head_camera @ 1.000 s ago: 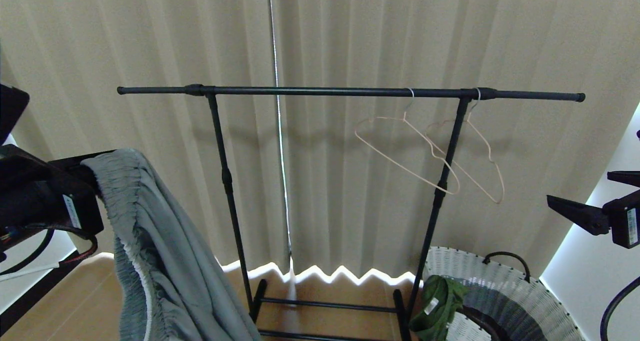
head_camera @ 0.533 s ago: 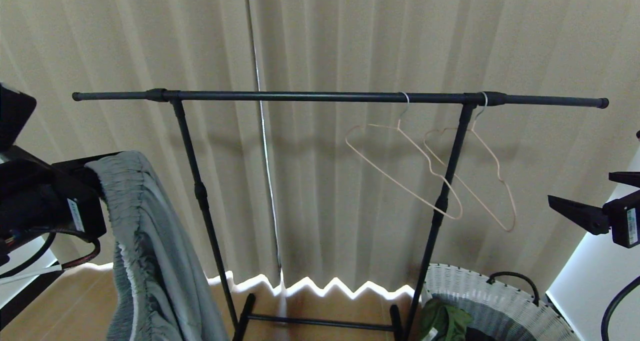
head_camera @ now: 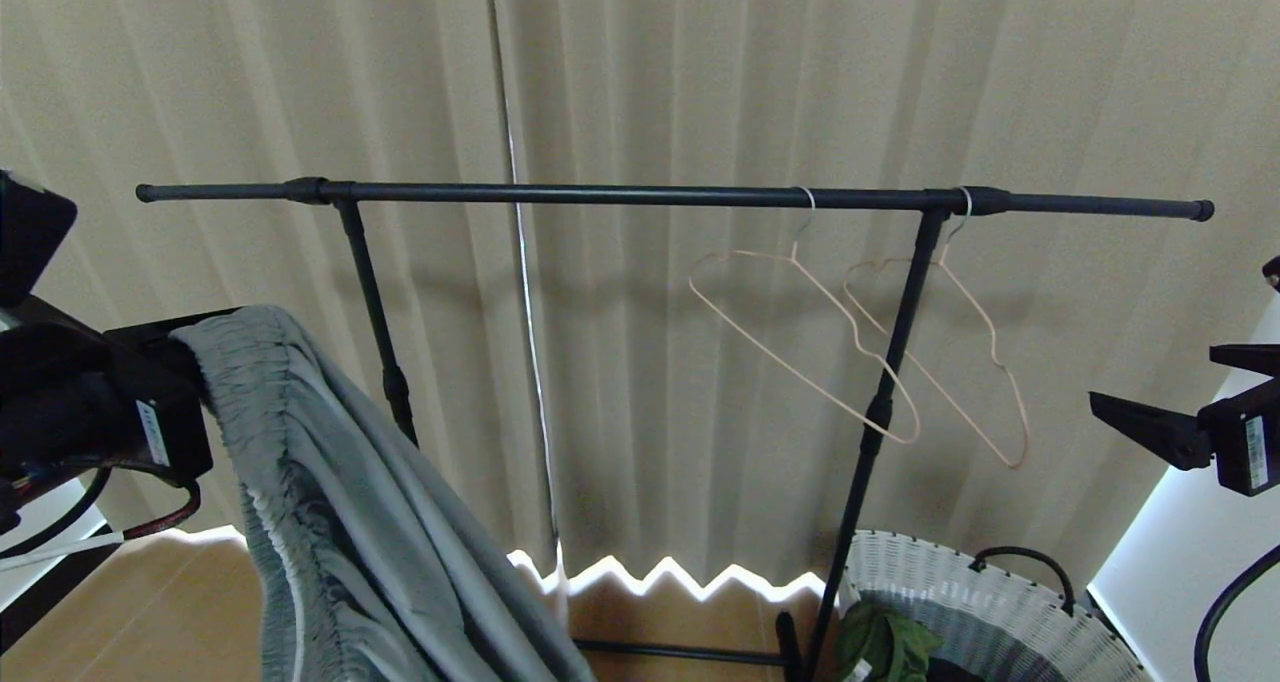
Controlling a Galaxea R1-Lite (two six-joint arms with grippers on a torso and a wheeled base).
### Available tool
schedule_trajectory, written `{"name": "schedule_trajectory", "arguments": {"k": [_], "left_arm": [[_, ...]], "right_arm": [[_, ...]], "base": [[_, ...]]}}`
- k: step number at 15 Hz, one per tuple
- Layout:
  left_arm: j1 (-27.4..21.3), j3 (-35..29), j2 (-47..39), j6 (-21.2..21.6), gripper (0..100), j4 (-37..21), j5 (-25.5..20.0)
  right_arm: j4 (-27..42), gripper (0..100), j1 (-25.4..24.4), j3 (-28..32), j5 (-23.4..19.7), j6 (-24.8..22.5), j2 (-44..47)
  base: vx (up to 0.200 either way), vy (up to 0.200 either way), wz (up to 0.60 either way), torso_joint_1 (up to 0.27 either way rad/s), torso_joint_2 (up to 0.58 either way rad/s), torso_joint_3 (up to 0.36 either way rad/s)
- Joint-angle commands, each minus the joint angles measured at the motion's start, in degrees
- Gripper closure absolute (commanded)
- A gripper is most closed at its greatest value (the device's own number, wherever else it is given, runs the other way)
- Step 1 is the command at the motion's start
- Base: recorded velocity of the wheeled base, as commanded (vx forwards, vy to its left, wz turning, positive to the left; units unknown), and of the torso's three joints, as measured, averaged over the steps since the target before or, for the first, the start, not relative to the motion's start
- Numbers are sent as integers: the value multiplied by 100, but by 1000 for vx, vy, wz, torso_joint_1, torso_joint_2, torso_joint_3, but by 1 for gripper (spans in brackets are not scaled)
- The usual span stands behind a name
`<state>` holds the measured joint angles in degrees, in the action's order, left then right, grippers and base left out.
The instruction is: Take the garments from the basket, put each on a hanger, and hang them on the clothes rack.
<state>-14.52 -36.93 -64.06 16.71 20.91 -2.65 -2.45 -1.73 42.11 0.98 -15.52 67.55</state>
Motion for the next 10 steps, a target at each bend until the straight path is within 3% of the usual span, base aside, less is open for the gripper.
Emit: {"name": "schedule_trajectory", "arguments": {"k": [1, 2, 6, 10], "left_arm": [[10, 10, -19, 7, 100, 1, 1], [10, 19, -19, 7, 100, 1, 1], [10, 107, 25, 34, 100, 19, 1], [10, 405, 87, 34, 100, 71, -17]], "right_arm": [[-1, 0, -3, 17, -1, -4, 74], [-10, 0, -3, 26, -1, -4, 83], [8, 0, -3, 8, -1, -4, 153], [-10, 0, -3, 70, -1, -4, 487]], "base": [[0, 0, 0, 0, 0, 0], [0, 0, 0, 0, 0, 0], [200, 0, 0, -4, 0, 7], [0, 0, 0, 0, 0, 0]]}}
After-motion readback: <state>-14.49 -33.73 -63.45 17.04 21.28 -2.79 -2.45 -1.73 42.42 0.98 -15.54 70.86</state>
